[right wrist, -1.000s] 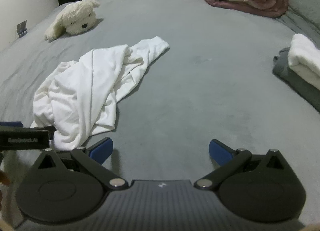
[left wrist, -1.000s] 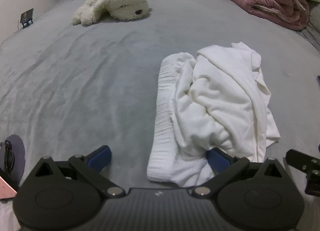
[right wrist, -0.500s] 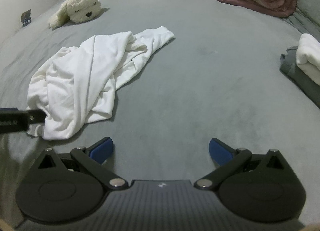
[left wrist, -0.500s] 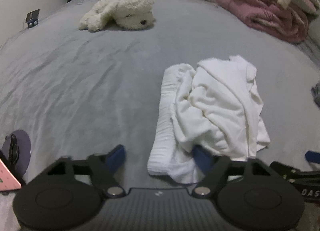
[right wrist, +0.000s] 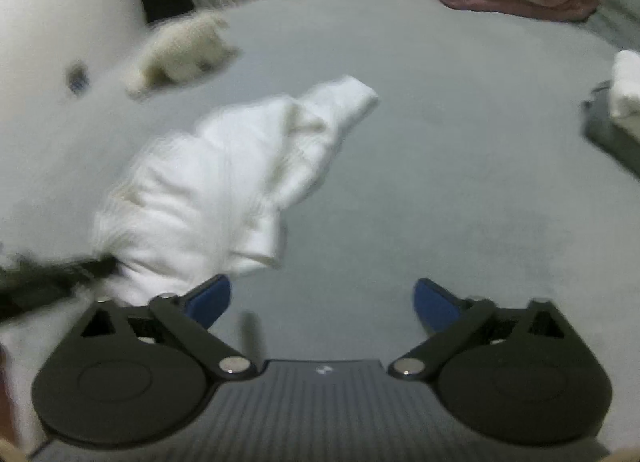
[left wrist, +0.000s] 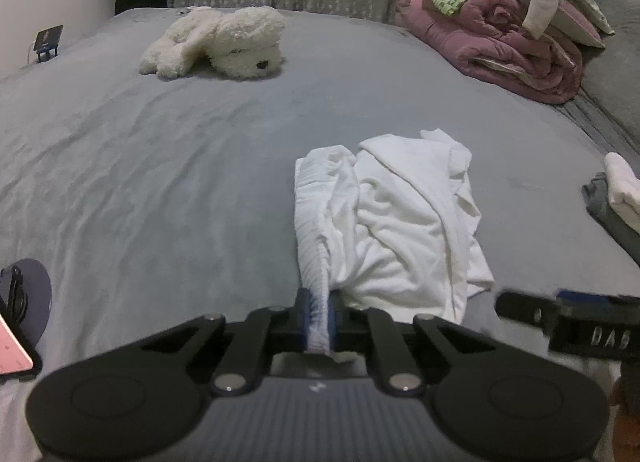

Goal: Fold clothes
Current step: 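Grasp the garment edge with the right gripper while the left gripper holds the hem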

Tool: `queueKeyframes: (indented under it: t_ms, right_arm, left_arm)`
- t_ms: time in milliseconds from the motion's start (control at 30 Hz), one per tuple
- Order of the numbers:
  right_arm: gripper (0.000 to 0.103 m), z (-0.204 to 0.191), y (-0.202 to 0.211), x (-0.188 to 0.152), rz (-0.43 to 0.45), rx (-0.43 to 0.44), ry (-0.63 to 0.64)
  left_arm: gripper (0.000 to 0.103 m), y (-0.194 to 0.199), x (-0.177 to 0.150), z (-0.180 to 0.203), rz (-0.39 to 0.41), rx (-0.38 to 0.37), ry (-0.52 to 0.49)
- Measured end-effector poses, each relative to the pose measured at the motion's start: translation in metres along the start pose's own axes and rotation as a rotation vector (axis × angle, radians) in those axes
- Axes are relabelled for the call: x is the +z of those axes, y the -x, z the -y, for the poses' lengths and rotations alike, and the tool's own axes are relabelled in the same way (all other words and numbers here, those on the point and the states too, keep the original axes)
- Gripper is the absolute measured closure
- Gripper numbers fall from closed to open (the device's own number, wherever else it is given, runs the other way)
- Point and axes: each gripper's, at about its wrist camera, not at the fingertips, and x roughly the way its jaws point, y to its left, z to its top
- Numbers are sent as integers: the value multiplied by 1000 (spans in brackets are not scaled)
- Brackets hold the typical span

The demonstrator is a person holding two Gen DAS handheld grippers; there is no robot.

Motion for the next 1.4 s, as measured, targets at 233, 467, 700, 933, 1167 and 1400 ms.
queueKeyframes:
  t_ms: [233,467,700,933,1167,1400]
  right_arm:
    - [39,-20,0,0,77,103,-4]
    - [66,-30,-19,-7,79,137,-1]
    - [99,-31,-12,-8,101,127,0]
    - [99,-42,32,-9,174,128,71]
    - [99,-43,63,-20,194,132,110]
    - [99,-38,89,-34,187,136,128]
  left_arm:
    - [95,16,-11,-3,-13,-57,1]
    - [95,32,-25,-3,-36,-100,-17]
    - [95,43,-26,-6,-36,-100,-19]
    - [96,62,-28,-7,-9,-83,-30]
    - [96,85,-32,1,10,-80,-65]
    - [96,101,-40,12,5,-124,-127]
